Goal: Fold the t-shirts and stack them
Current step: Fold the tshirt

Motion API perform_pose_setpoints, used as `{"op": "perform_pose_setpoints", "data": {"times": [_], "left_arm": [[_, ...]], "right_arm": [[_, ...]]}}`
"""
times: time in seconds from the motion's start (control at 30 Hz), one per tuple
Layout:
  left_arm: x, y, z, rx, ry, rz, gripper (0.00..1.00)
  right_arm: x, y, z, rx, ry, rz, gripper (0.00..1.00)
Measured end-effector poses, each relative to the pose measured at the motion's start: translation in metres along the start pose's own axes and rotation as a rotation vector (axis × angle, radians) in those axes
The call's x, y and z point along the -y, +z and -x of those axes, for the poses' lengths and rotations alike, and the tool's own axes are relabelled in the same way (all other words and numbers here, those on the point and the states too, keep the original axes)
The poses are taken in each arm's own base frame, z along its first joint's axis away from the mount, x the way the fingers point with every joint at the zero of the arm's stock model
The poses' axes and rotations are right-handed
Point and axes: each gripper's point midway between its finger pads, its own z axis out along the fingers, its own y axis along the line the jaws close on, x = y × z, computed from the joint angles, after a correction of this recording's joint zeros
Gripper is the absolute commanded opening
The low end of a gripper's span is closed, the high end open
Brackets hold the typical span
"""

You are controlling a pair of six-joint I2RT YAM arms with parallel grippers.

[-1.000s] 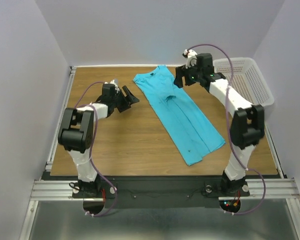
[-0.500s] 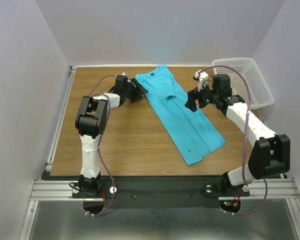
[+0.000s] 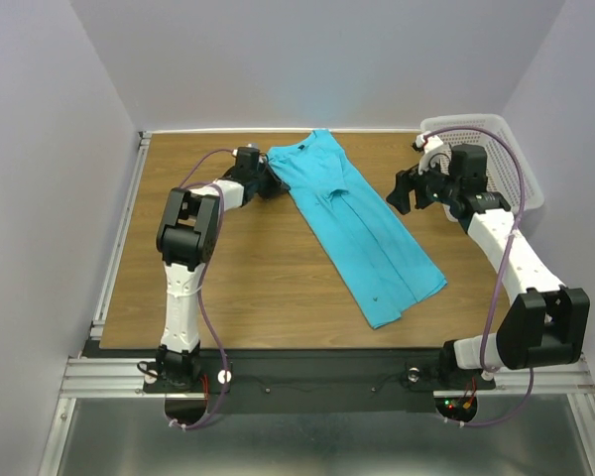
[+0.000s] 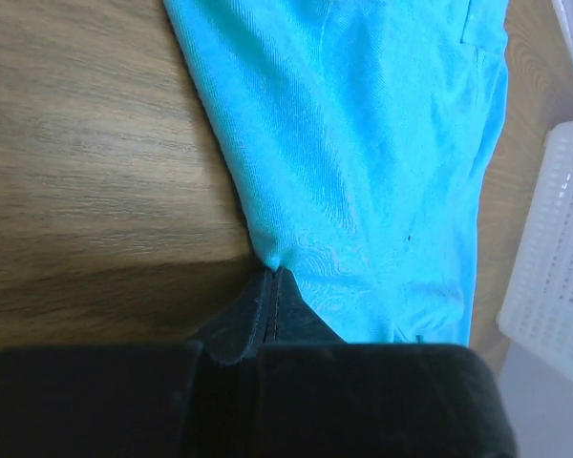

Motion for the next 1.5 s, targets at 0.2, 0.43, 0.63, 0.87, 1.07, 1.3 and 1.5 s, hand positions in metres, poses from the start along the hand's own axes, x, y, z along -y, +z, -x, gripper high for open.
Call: {"op": "perform_pose_setpoints", "data": {"times": [0.2,0.43,0.63,0.87,1.07,1.3,1.5], "left_arm": [[-0.004,-0.001,0.002,0.001,0.052,0.005,0.0],[-0.041,-0.04,0.009,0.012,0.079,0.061,0.0],[-0.082,-0.074,0.036,0.043,0.06,0.111,0.0],[-0.095,-0.085,0.047,0.034,0.043,0.124,0.0],[-0.11,-0.093,0.076,0.023,0.006,0.175,0.0],[-0.132,-0.099,0.107,0.043,-0.032,0.214,0.2],[-0.131,-0.11,0.114,0.047,-0.004,0.215,0.5]], "right_arm": [[0.002,-0.002,-0.004,-0.002,0.012,-0.003,0.84],[0.0,-0.002,-0.006,-0.004,0.005,0.01,0.84],[-0.004,-0.001,-0.011,-0.011,0.005,0.031,0.84],[-0.007,0.0,-0.01,-0.006,-0.011,0.055,0.84],[-0.013,-0.001,-0.016,-0.023,-0.046,0.097,0.84],[-0.021,0.002,-0.035,-0.075,-0.118,0.176,0.84],[-0.038,-0.003,-0.066,-0.129,-0.349,0.349,0.86]]}}
